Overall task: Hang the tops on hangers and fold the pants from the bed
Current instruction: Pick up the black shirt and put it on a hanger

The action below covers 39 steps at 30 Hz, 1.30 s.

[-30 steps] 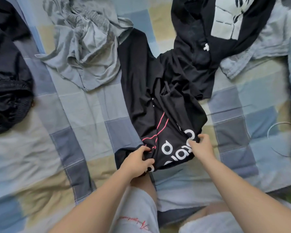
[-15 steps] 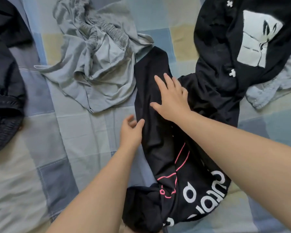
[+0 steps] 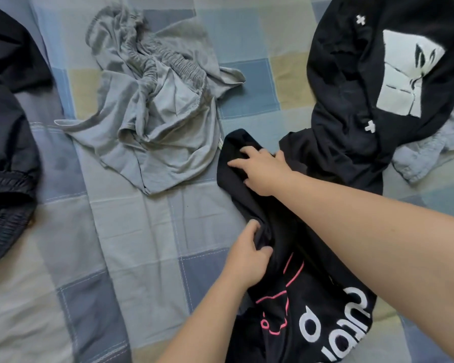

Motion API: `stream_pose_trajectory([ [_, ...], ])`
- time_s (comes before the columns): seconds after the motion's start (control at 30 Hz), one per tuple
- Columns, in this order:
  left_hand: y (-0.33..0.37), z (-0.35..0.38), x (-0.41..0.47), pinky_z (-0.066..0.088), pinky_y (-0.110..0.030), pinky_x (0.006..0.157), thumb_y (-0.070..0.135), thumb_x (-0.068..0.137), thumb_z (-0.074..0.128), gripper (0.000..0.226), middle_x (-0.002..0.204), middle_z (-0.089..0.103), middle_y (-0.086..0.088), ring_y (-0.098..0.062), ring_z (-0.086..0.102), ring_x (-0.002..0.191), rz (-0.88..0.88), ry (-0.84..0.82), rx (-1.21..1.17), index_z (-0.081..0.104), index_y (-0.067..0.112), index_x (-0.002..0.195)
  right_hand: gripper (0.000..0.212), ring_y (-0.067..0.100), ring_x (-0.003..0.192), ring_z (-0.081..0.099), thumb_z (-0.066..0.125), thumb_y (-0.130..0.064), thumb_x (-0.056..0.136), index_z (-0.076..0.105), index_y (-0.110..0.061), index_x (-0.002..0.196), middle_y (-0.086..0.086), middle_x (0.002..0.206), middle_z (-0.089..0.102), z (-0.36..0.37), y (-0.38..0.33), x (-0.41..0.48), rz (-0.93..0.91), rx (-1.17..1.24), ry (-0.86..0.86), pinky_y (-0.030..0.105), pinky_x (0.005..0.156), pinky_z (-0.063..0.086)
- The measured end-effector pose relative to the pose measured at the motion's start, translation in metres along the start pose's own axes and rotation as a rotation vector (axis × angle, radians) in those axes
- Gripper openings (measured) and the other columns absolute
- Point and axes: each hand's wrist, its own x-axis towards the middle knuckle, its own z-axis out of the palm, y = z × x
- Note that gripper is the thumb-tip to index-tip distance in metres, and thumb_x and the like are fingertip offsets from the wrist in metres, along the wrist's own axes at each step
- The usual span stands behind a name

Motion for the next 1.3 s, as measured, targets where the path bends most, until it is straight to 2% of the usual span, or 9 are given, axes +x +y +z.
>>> stream_pose_trajectory([
  [0.1,-0.003,0.008,-0.022,0.05,-0.048,0.099,0.01,0.088,0.059,0.021,0.107,0.069,-0.002,-0.024,0.063,0.1,-0.07,-0.042,0.103,0.053,0.018,0.107,0.044,0.033,0.108,0.057,0.057,-0.021,0.097,0.042,-0.028,0.138,0.008,0.135,0.043,0.012,0.001,-0.027,0.066,-0.053,-0.046,0.043,0.086,0.034],
  [0.3,-0.007,0.009,-0.063,0.054,-0.04,0.093,0.01,0.088,0.065,0.024,0.098,0.073,0.012,-0.011,0.067,0.095,-0.14,-0.124,0.209,0.065,0.027,0.105,0.029,0.033,0.097,0.061,0.048,-0.001,0.093,0.048,-0.01,0.121,0.014,0.113,0.062,0.062,0.011,-0.101,0.212,0.134,-0.076,0.037,0.069,0.039],
  [0.5,-0.001,0.017,-0.115,0.055,-0.039,0.091,0.032,0.089,0.07,0.008,0.094,0.075,0.013,-0.011,0.07,0.093,-0.182,-0.077,0.263,0.069,0.028,0.097,0.021,0.024,0.095,0.06,0.054,-0.014,0.097,0.065,-0.026,0.112,0.002,0.106,0.064,0.085,0.042,-0.19,0.54,0.771,0.16,0.03,0.073,0.045],
  [0.63,0.026,0.038,-0.157,0.046,-0.033,0.069,0.05,0.097,0.053,0.04,0.066,0.061,0.012,-0.009,0.058,0.064,-0.157,-0.011,0.384,0.061,0.013,0.082,0.041,0.014,0.082,0.059,0.063,-0.013,0.096,0.057,-0.022,0.135,-0.004,0.085,0.064,0.084,0.06,-0.274,0.608,1.066,0.369,0.023,0.066,0.04],
  [0.73,0.048,0.058,-0.196,0.034,-0.032,0.061,0.049,0.101,0.046,0.049,0.057,0.043,0.014,-0.007,0.042,0.057,-0.089,0.119,0.474,0.049,0.008,0.074,0.027,0.017,0.086,0.062,0.065,-0.008,0.094,0.069,-0.01,0.121,0.005,0.098,0.072,0.083,0.067,-0.348,0.635,1.217,0.459,0.026,0.083,0.044],
  [0.9,0.088,0.098,-0.295,0.037,-0.035,0.068,0.042,0.103,0.048,0.049,0.074,0.058,-0.004,-0.019,0.054,0.071,-0.059,0.276,0.181,0.063,-0.003,0.091,0.013,0.027,0.089,0.066,0.065,-0.008,0.094,0.064,-0.021,0.098,0.007,0.094,0.071,0.056,0.055,-0.504,0.568,1.399,0.649,0.039,0.087,0.053],
  [1.1,0.151,0.15,-0.404,0.052,-0.045,0.082,0.039,0.101,0.052,0.049,0.087,0.064,-0.012,-0.027,0.063,0.082,0.198,0.311,0.218,0.063,-0.006,0.086,0.012,0.022,0.106,0.06,0.061,-0.009,0.097,0.06,-0.022,0.097,0.001,0.108,0.061,-0.002,0.046,-0.653,0.381,1.379,0.821,0.022,0.085,0.044],
  [1.2,0.195,0.161,-0.452,0.049,-0.036,0.095,0.022,0.1,0.057,0.035,0.113,0.062,0.019,0.006,0.059,0.104,0.329,0.335,0.167,0.077,0.036,0.076,0.018,0.021,0.14,0.036,0.063,-0.009,0.096,0.061,-0.025,0.089,0.002,0.145,0.041,-0.038,0.044,-0.703,0.304,1.28,0.893,0.032,0.112,0.03],
  [1.3,0.233,0.163,-0.495,0.045,-0.033,0.102,0.007,0.099,0.054,0.047,0.132,0.061,0.016,-0.001,0.055,0.123,0.42,0.28,0.101,0.079,0.044,0.083,0.025,0.016,0.154,0.01,0.062,-0.01,0.097,0.058,-0.031,0.083,-0.003,0.164,0.022,-0.074,0.038,-0.744,0.184,1.163,0.916,0.041,0.123,0.012],
])
